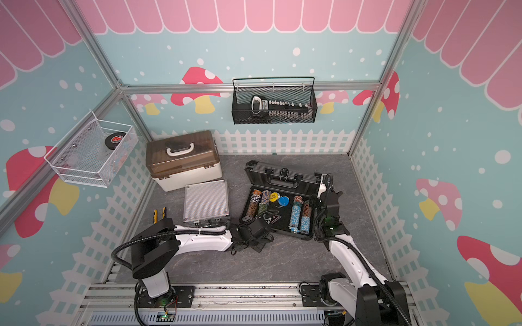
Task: Close the poker set cases
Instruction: Close the lid of the poker set case.
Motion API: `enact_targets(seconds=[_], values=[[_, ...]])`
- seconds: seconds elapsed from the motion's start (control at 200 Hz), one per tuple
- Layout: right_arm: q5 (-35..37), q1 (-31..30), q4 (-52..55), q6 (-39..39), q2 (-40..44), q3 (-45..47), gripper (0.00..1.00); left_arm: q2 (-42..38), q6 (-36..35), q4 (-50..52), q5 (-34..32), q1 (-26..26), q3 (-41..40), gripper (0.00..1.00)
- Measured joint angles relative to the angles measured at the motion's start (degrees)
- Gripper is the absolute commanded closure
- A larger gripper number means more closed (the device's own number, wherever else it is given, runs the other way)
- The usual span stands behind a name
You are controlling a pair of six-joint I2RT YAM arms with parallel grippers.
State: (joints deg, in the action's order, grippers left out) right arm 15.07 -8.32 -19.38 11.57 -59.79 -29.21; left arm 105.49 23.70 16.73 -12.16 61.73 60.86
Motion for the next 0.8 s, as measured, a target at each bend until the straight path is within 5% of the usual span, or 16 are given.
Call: enact_targets(seconds=[0.8], values=[[1.90, -1.18, 1.05, -0.04, 0.96, 0.55, 1.00, 7.17, 0.02, 1.88, 3.21, -2.71, 9.01, 0.73]])
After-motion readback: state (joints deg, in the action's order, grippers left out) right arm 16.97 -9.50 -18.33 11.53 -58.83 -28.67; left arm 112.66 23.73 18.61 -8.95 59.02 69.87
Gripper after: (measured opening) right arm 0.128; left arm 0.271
